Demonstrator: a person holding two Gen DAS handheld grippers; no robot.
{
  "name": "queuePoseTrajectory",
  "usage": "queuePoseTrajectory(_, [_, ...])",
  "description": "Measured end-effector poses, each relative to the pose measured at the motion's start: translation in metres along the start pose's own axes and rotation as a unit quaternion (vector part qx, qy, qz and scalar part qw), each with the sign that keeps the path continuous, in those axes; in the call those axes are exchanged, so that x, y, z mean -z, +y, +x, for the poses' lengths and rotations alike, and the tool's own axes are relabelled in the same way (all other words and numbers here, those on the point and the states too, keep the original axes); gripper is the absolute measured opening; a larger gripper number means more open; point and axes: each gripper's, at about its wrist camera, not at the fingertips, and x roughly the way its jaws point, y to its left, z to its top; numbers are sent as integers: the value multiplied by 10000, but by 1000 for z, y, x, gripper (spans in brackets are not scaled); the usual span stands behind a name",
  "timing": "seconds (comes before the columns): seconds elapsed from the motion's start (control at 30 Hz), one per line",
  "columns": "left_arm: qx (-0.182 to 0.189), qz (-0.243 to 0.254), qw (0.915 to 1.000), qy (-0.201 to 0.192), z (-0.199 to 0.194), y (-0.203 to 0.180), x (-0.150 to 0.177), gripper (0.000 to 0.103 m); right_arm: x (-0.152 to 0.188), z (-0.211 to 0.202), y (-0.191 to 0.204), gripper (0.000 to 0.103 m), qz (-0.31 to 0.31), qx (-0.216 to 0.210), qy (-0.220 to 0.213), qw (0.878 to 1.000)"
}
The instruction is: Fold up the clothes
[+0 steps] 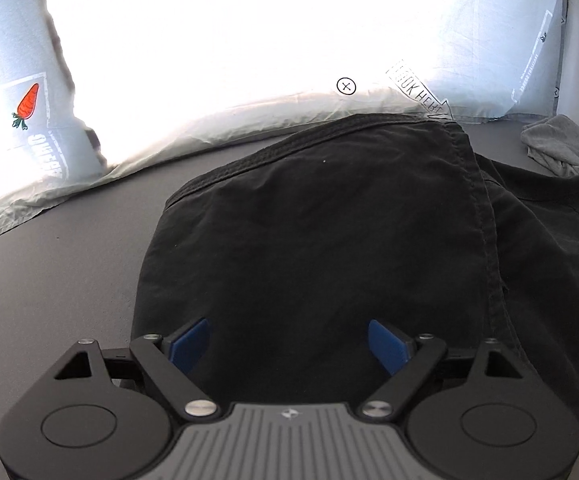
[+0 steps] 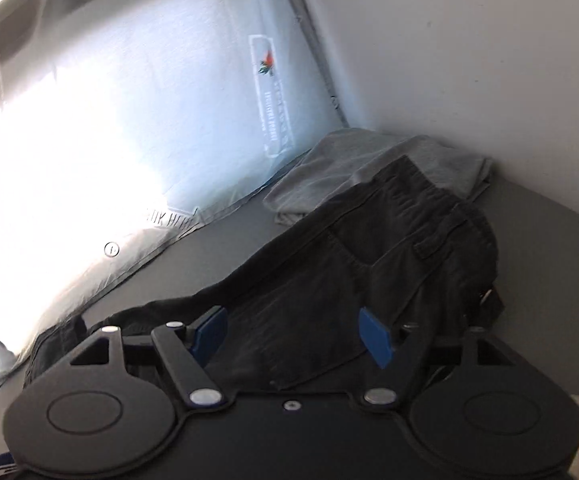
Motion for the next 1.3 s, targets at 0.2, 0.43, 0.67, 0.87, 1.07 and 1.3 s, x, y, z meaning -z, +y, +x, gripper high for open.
queuePoseTrajectory(0.2, [-297, -39, 9994, 145, 45, -24, -38, 96, -20, 22, -61, 79, 985, 696, -34, 9927])
queuePoseTrajectory(0.43, [-219, -553, 9971, 478, 76, -15, -31, 103, -14, 57, -85, 86, 1564, 1415, 315, 9770])
queuePoseTrajectory(0.67, [-203, -514, 9968, 575, 80, -18, -32, 103, -3, 90, -100, 101, 2128, 1280, 690, 9662])
queuePoseTrajectory(0.87, [-271, -566, 9964, 572, 78, -19, -30, 103, 0, 92, -89, 89, 1777, 1215, 517, 9752])
queuePoseTrajectory(1.07, [-284, -616, 9959, 603, 78, -19, -30, 103, 1, 86, -112, 55, 2748, 504, 411, 9593])
queuePoseTrajectory(1.3, [-247, -635, 9959, 601, 78, -17, -29, 103, 9, 70, -118, 34, 3635, -1085, -264, 9249])
